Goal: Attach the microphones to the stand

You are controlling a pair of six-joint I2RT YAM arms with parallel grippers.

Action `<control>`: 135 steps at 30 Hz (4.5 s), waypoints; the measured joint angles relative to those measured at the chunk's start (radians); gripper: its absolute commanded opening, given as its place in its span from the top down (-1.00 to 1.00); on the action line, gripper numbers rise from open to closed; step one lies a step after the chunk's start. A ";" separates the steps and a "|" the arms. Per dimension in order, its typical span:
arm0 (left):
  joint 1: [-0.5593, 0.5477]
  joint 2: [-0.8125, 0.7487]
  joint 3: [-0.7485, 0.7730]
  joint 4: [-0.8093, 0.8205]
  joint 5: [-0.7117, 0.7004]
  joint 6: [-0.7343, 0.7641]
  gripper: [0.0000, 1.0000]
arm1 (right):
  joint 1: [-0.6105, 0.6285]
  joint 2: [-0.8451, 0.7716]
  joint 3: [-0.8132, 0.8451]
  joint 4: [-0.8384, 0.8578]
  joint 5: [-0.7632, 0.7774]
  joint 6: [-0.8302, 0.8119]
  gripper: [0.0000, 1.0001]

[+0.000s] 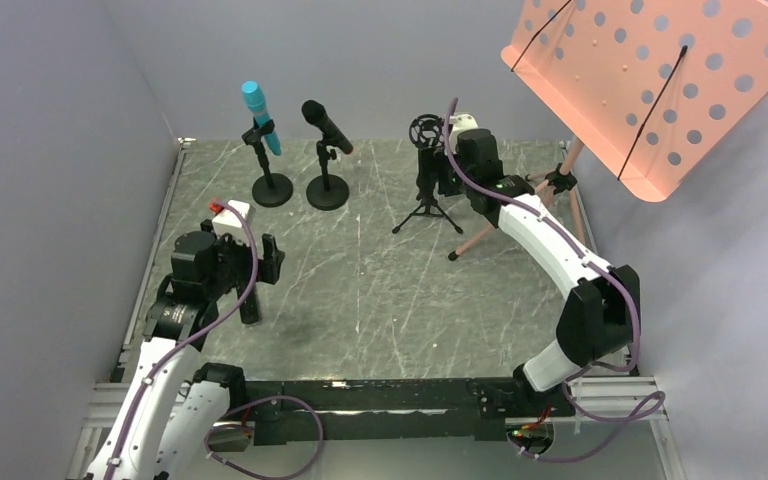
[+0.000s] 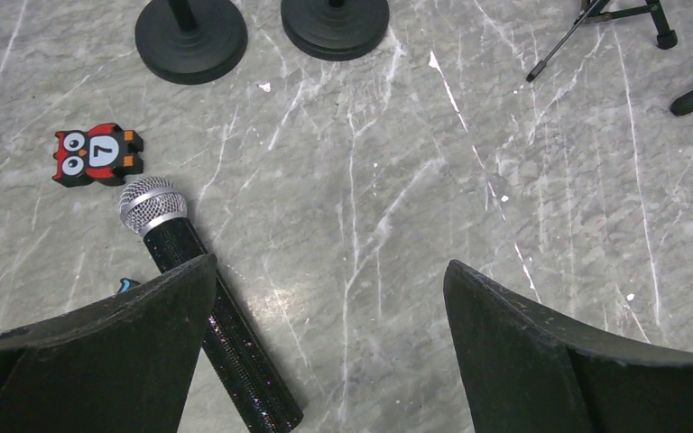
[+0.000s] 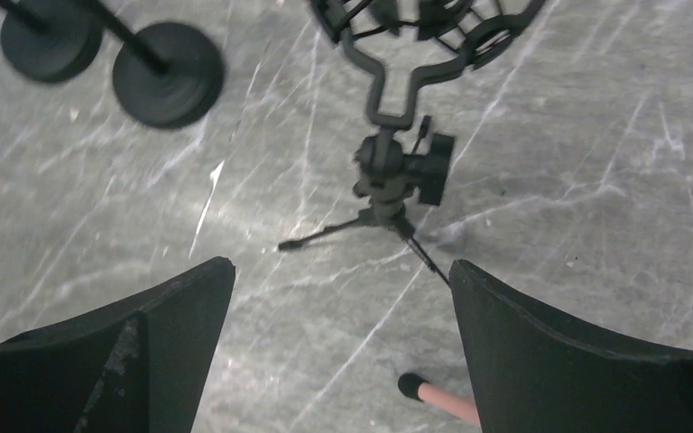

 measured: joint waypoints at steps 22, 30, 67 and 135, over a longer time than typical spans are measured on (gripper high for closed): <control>0.001 -0.009 0.000 -0.005 -0.029 0.018 -0.99 | 0.043 0.110 -0.159 0.440 0.221 0.027 -0.15; 0.001 -0.009 0.000 -0.006 -0.031 0.018 -0.99 | 0.052 0.151 -0.161 0.515 0.264 0.002 -0.04; 0.001 -0.010 0.000 -0.006 -0.034 0.018 -0.99 | -0.010 0.084 -0.218 0.491 0.150 0.138 -0.04; 0.002 -0.072 -0.039 0.024 0.035 -0.175 -0.99 | 0.278 -0.056 -0.240 0.232 -0.474 -0.099 0.49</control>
